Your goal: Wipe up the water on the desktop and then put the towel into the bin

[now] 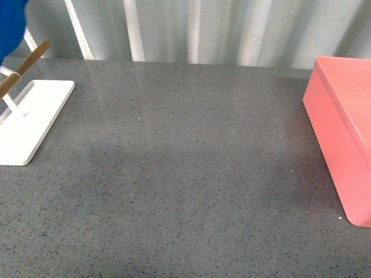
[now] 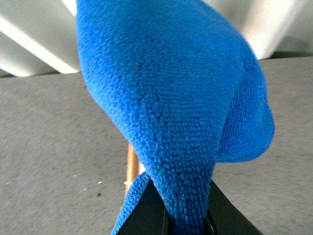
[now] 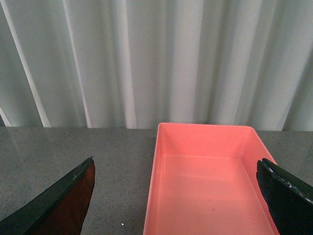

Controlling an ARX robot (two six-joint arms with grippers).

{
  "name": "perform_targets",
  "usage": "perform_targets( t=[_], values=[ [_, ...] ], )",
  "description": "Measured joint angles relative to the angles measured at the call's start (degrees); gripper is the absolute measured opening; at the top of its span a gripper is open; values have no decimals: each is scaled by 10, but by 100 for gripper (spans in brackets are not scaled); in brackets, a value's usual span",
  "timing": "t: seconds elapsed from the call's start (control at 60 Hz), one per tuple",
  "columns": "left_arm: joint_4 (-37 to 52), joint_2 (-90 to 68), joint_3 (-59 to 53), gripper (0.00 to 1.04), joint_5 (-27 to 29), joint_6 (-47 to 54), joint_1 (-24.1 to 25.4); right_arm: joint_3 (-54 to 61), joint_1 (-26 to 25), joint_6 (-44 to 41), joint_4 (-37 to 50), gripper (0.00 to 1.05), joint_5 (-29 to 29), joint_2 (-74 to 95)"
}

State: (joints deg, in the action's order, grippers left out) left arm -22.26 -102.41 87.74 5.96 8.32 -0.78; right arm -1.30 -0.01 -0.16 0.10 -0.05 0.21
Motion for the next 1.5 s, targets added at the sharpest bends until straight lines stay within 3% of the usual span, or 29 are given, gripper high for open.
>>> perform_targets(
  t=[0.333, 0.467, 0.5, 0.567, 0.633, 0.733, 0.85, 0.917, 1.083, 1.5],
  values=[
    [73, 30, -66, 5, -46, -101, -200, 0, 0, 0, 0, 98, 0, 0],
    [93, 30, -79, 5, -48, -139, -254, 0, 0, 0, 0, 98, 0, 0],
    [97, 29, -80, 5, -49, -145, -263, -2, -6, -7, -8, 98, -21, 5],
    [103, 28, -80, 5, -50, -160, -275, -22, -49, -73, -59, 98, -151, 49],
    [105, 26, -80, 5, -51, -173, -283, -30, -82, -145, -21, 98, -255, 130],
    [105, 21, -80, 5, -50, -187, -286, -56, -91, -184, 91, 98, -288, 249],
    [105, 18, -80, 5, -45, -195, -286, -116, -87, -181, 223, 98, -271, 393],
    [105, 18, -80, 5, -45, -198, -286, -166, -75, -163, 280, 98, -257, 490],
    [101, 18, -77, 5, -46, -214, -287, -260, -14, -69, 285, 98, -264, 658],
    [77, 14, -48, 5, -44, -254, -290, -361, 160, 71, 288, 98, -207, 821]
  ],
)
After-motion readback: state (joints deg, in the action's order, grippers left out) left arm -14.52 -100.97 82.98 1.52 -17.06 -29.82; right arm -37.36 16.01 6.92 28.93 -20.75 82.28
